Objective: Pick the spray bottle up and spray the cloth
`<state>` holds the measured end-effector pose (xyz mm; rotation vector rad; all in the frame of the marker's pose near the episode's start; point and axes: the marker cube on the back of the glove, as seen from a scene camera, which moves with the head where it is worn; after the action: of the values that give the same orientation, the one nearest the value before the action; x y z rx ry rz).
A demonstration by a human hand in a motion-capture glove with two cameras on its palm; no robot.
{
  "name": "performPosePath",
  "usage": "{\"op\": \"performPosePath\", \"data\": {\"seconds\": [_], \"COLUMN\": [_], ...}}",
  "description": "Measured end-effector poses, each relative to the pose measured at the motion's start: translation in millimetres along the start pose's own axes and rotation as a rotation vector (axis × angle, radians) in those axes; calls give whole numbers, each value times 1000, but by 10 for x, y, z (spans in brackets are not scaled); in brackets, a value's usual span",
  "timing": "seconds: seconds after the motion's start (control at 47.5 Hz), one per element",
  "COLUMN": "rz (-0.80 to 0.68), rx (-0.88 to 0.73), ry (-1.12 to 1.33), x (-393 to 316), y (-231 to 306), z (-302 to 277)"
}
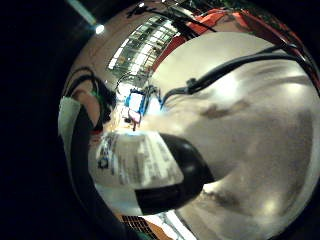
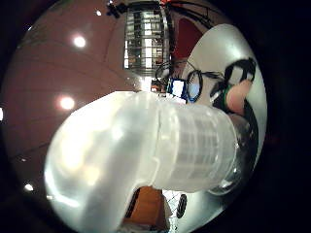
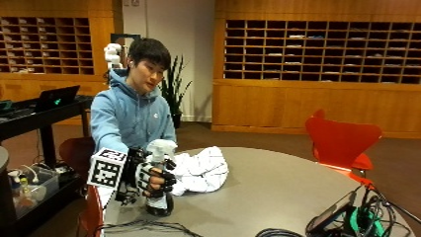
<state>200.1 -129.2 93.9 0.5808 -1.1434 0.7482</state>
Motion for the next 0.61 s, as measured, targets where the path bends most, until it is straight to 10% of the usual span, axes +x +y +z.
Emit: {"op": "performPosePath", "data": {"seconds": [0.61], "rz": [-294], "rx": [-369], "ry": [631], "x": [-737], "y": [252], "z": [-137]}}
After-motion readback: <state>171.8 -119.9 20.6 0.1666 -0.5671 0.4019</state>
